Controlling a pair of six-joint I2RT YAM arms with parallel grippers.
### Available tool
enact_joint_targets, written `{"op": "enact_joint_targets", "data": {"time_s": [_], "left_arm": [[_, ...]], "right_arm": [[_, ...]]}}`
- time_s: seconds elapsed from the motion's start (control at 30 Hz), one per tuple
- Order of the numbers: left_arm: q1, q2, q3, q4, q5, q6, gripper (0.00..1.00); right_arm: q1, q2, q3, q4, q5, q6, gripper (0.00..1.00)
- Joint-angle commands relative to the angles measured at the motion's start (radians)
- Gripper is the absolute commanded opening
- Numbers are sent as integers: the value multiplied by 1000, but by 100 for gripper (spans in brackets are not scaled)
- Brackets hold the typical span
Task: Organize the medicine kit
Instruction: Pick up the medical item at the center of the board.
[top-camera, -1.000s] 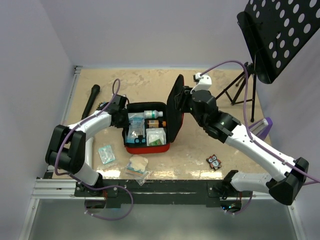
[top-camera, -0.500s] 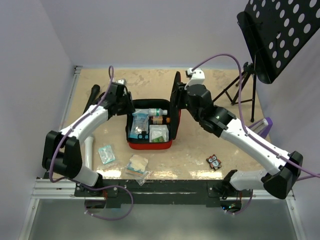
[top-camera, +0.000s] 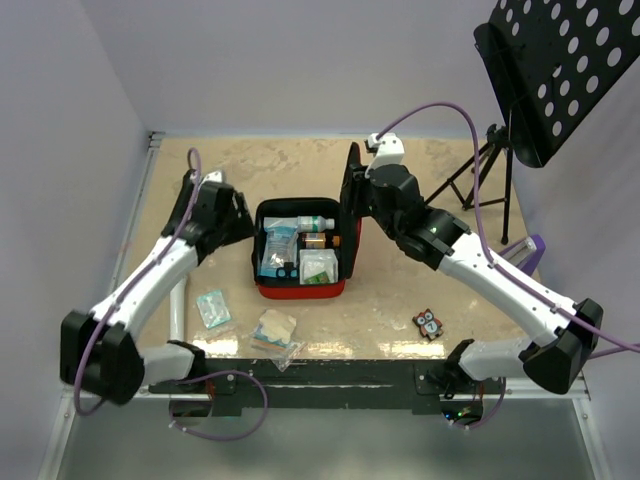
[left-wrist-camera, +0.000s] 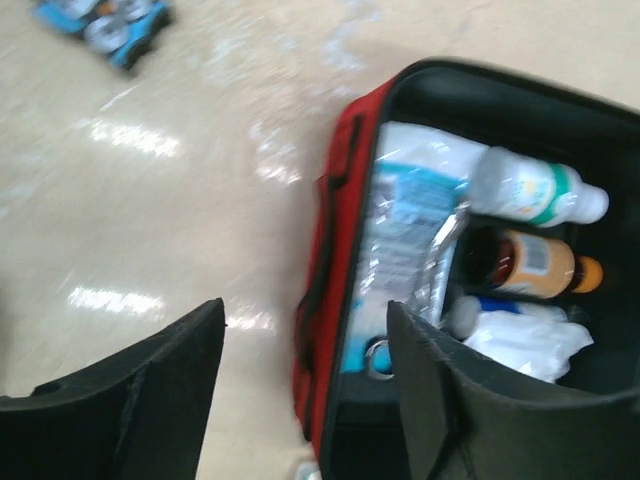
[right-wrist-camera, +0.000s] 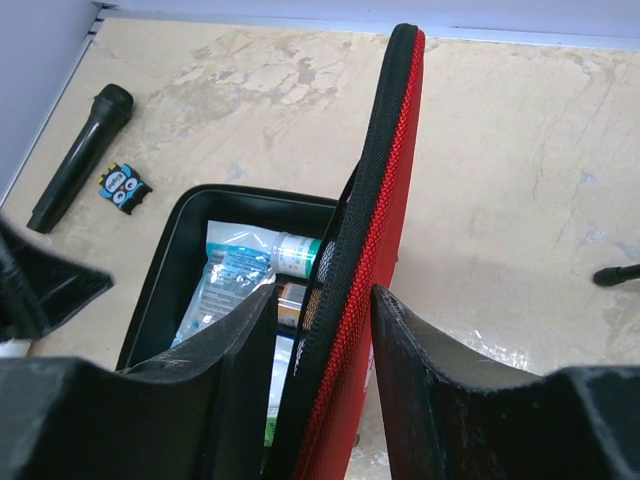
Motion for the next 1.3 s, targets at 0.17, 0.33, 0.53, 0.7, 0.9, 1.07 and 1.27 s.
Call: {"op": "enact_joint_targets", "data": {"time_s": [0.17,0.33,0.53,0.7,0.9,1.07,1.27], "left_arm": [[10,-325,-262,-267,-194,-306,78],[10,-306,-285,-397,-220,-444,78],[10,-265,-348,-331,-218,-483,76],[11,-220,-341,-289,-227,-445,68],[11,-138,-313,-292,-209,-383,69],[10,-79,-287,-314,-194,-345,69],[-4,-24,-270,-325,-191,-313,61]], "right_arm": [[-4,-31,23,19,2,-33,29],[-4,-39,12,31,-7,-30,31],[-4,-48,0,42,-29,-24,31],[-4,-54,-20,59,-49,-19,31],[-4,-56,-23,65,-52,-22,32],[-4,-57,-21,65,-47,-24,32],[-5,-68,-21,62,-37,-27,33]]}}
